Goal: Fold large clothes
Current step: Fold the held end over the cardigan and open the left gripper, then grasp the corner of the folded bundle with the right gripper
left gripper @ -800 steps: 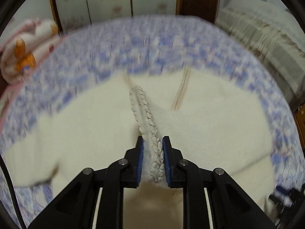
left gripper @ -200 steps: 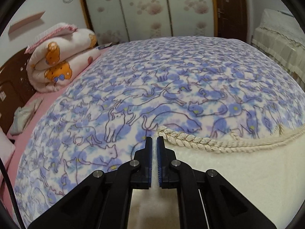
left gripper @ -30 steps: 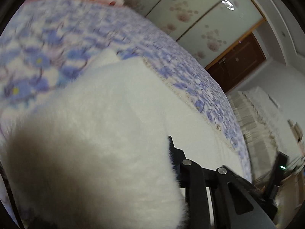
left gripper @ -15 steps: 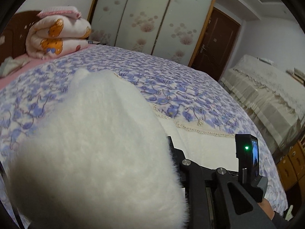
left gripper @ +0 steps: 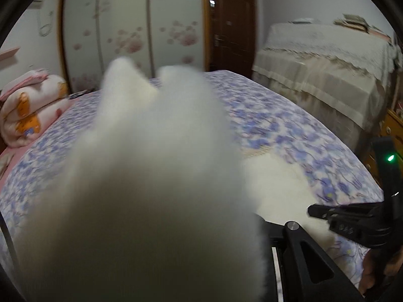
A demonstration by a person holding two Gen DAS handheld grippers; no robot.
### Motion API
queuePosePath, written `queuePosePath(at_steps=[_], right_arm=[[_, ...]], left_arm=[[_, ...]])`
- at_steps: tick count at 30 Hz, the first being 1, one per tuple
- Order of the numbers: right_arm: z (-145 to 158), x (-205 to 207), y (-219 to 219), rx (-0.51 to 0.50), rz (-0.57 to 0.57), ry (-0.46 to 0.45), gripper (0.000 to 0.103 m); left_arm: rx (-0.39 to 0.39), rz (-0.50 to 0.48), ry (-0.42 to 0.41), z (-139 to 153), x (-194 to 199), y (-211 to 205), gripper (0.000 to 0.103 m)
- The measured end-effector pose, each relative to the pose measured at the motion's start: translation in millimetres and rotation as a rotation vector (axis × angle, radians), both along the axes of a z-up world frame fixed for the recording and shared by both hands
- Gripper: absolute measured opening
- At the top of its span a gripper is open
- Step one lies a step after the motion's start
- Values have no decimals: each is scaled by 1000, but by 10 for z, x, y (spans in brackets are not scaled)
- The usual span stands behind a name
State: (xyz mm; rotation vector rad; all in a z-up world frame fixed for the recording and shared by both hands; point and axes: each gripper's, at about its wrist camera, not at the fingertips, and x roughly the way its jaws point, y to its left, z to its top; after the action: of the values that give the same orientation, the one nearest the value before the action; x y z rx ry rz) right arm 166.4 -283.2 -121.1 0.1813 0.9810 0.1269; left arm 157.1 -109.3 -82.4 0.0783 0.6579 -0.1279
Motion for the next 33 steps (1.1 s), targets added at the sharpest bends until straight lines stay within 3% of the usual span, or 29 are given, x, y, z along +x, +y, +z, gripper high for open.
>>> queuePosePath(at_steps=[4, 6, 8, 10, 12, 13, 16, 17, 21, 24, 26, 31, 33], right_arm=[[-100, -213, -675, -3, -135, 16, 5], [-237, -290, -898, 27, -189, 56, 5], [-358, -360, -1018, 47, -214, 88, 5], [-422, -405, -1044, 63, -223, 99, 5], [-469, -432, -1023, 73, -222, 106, 5], [-481, -437, -1015, 81, -222, 107, 5], [-485, -426, -986, 108, -210, 113, 5], [-472, -423, -973, 112, -207, 113, 5], [-360, -432, -920, 119, -188, 92, 7], [-215, -455, -951, 151, -191, 68, 15], [-111, -480, -969, 192, -187, 49, 27], [162, -451, -904, 299, -127, 27, 33], [241, -398, -831, 350, -91, 29, 43]], left_arm=[[27, -140, 79, -499, 126, -648, 20], [93, -174, 156, -812, 169, -885, 22], [174, -176, 145, -972, 109, -1043, 23], [194, -170, 132, -959, 77, -1058, 25], [150, -169, 166, -910, 111, -976, 27], [126, -174, 187, -868, 124, -940, 34], [33, -218, 247, -726, 93, -873, 70], [3, -232, 262, -672, 62, -871, 78], [-98, -263, 306, -479, -122, -795, 79], [-160, -233, 312, -376, -292, -597, 79], [-197, -190, 322, -331, -374, -372, 79], [-238, -33, 359, -341, -364, 231, 79], [-229, 34, 378, -400, -349, 471, 79]])
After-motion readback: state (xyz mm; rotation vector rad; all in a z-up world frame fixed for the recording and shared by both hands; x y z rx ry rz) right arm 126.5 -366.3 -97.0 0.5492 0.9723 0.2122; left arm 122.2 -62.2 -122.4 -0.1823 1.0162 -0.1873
